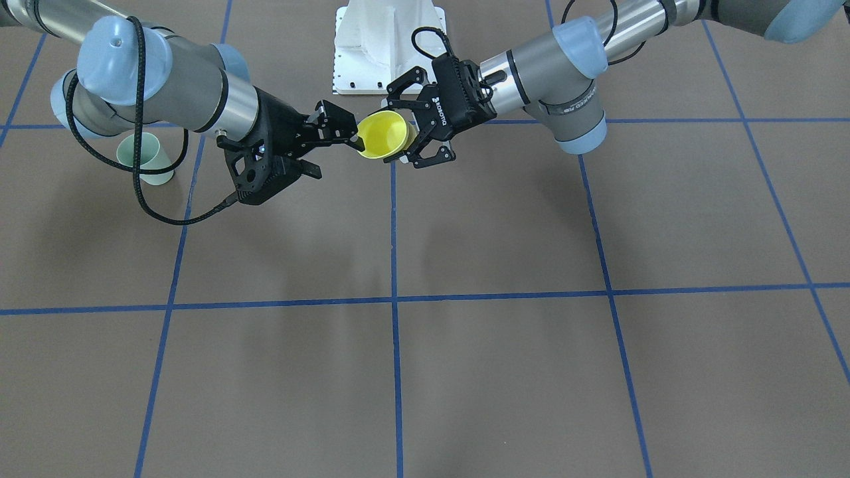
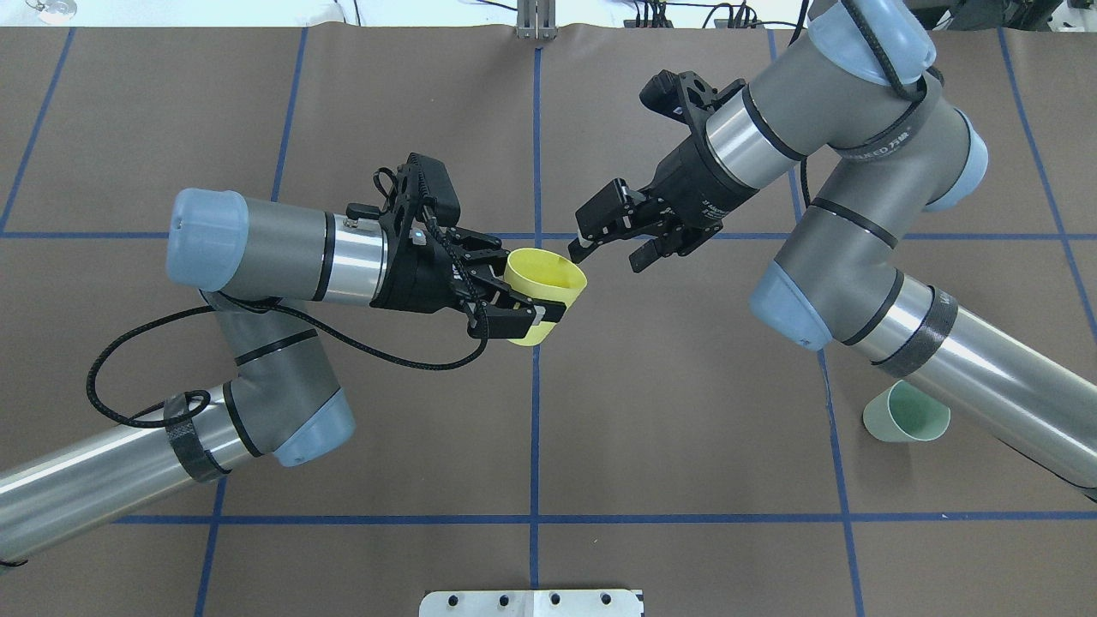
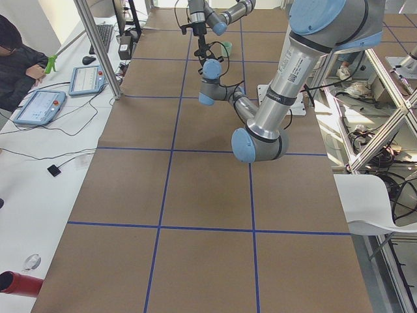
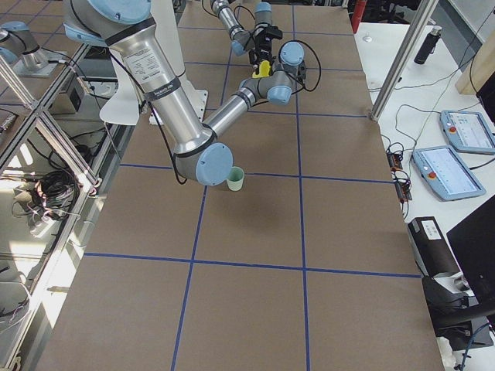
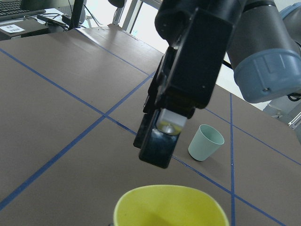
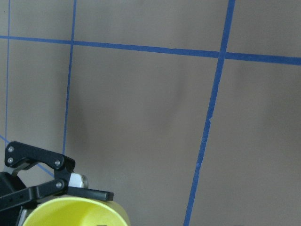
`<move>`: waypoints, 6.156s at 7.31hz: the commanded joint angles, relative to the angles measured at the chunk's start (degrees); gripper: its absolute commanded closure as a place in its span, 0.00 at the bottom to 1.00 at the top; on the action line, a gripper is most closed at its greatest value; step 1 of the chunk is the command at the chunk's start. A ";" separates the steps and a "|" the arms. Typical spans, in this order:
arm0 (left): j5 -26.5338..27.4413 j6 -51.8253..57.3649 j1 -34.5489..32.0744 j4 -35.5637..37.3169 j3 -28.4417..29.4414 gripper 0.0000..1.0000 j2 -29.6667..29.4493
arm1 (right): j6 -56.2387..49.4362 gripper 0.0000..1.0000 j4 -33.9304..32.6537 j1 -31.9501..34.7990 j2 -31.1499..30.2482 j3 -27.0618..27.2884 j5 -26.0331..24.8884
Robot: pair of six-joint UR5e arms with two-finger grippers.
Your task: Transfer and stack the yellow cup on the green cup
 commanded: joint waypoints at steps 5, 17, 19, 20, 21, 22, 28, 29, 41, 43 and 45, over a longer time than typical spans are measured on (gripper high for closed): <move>-0.01 0.00 0.11 0.00 0.12 1.00 -0.10 | -0.07 0.20 0.09 -1.91 0.43 0.22 0.05; -0.01 0.00 1.08 -1.06 0.47 1.00 -0.28 | -0.07 0.77 0.18 -2.88 0.34 0.66 0.05; -0.01 0.00 1.17 -1.14 0.39 1.00 -0.37 | -0.16 0.92 0.35 -2.79 0.17 0.83 -0.04; -0.01 0.00 1.17 -1.14 0.30 1.00 -0.37 | -0.16 0.92 0.61 -2.79 0.08 0.84 -0.04; -0.01 0.00 1.26 -1.14 0.30 1.00 -0.45 | -0.24 0.99 0.70 -2.79 -0.01 1.10 -0.12; -0.01 0.00 1.34 -1.14 0.21 0.57 -0.63 | -0.16 1.00 2.27 -2.70 -0.44 1.10 -0.12; 0.25 -1.39 1.70 -1.32 0.21 0.00 -0.63 | -0.16 1.00 2.81 -2.35 -4.21 3.64 -0.04; 0.25 -1.93 1.61 -1.32 0.21 0.00 -0.72 | -0.16 1.00 2.73 -1.39 -6.49 4.78 -0.47; -2.99 -2.81 -19.11 27.81 -0.06 0.00 7.54 | -34.84 1.00 -38.79 8.99 -22.07 27.18 -29.31; -4.40 0.50 -24.20 38.26 -0.05 0.00 7.89 | -36.45 1.00 -42.61 8.99 -23.98 29.21 -27.82; -6.43 16.10 -29.74 53.26 -0.05 0.00 7.98 | -45.11 1.00 -42.89 11.16 -28.12 30.98 -24.06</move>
